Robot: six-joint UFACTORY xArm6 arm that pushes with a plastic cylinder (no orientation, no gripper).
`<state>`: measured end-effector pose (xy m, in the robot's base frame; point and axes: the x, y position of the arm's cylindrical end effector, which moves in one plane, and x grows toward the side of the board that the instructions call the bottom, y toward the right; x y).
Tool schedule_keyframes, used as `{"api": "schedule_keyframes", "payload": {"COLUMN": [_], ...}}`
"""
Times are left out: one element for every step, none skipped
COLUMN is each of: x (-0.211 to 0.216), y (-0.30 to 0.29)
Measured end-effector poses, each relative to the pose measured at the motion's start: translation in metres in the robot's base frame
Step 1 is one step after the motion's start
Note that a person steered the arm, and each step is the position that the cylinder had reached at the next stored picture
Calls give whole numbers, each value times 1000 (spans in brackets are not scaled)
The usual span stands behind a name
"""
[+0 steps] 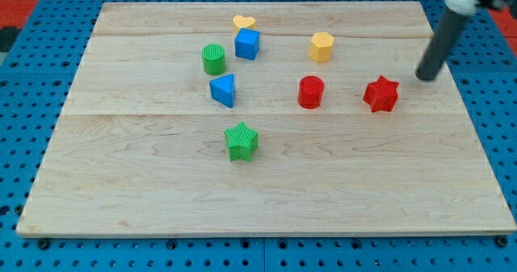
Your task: Move the cube towards the left of the green circle
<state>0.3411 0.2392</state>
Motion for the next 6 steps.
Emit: {"api": "schedule_keyframes", "payload": {"x": [-56,-70,-32,-49,-65,-62], "y": [-78,-176,-219,-286,-328,-337]}}
